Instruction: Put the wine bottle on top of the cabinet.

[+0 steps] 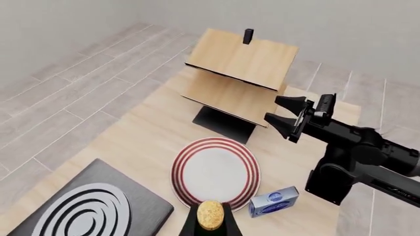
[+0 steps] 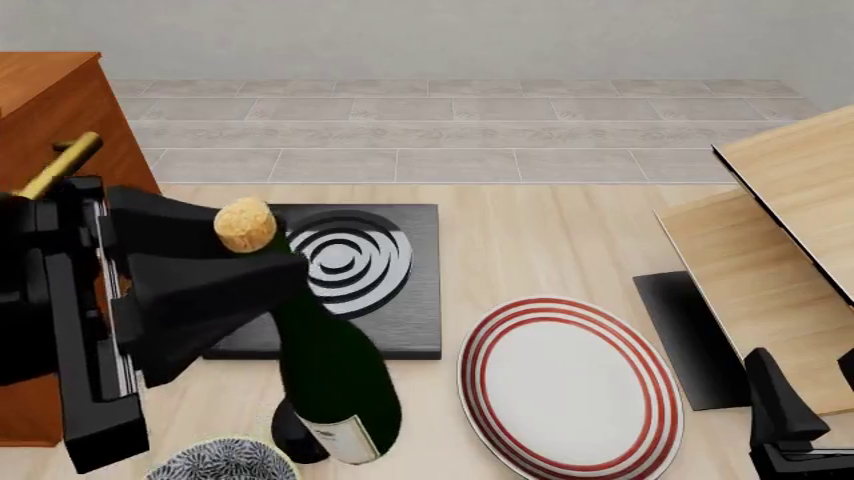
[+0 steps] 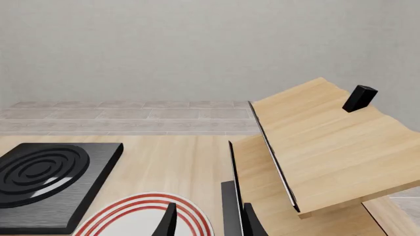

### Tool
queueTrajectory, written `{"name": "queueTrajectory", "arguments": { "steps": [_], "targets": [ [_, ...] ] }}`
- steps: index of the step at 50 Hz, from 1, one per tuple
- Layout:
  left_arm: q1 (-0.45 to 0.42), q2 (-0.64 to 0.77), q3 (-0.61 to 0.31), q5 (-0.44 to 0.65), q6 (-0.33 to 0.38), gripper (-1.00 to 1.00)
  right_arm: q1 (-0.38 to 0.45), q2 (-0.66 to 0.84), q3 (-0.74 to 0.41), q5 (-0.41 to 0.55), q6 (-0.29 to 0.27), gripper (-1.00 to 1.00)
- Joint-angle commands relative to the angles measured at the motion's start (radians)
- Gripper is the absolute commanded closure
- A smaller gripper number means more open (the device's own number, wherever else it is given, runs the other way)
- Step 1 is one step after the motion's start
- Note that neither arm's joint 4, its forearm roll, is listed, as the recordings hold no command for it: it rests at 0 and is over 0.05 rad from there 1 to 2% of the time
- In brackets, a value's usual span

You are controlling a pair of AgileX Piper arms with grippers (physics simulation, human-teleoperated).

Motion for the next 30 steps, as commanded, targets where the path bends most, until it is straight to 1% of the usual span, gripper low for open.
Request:
{"name": "queueTrajectory", "arguments": {
  "steps": [1, 9, 17, 21, 24, 30],
  "targets": [
    [0.029, -0.011, -0.071, 0.056, 0.043, 1.00, 0.000, 0.001, 0.001, -0.002, 0.000, -1.00],
    [0.063, -0.022, -0.113, 0.099, 0.068, 1.00, 0.000, 0.000, -0.001, 0.001, 0.000, -1.00],
    [0.112, -0.023, -0.187, 0.155, 0.091, 1.00, 0.000, 0.000, -0.001, 0.001, 0.000, -1.00],
    [0.121, -0.024, -0.196, 0.167, 0.099, 1.00, 0.000, 0.000, -0.001, 0.001, 0.000, -1.00],
    [0.149, -0.028, -0.224, 0.190, 0.103, 1.00, 0.000, 0.000, -0.001, 0.001, 0.000, -1.00],
    [0.162, -0.033, -0.240, 0.209, 0.108, 1.00, 0.000, 0.000, -0.001, 0.001, 0.000, -1.00]
  ]
}}
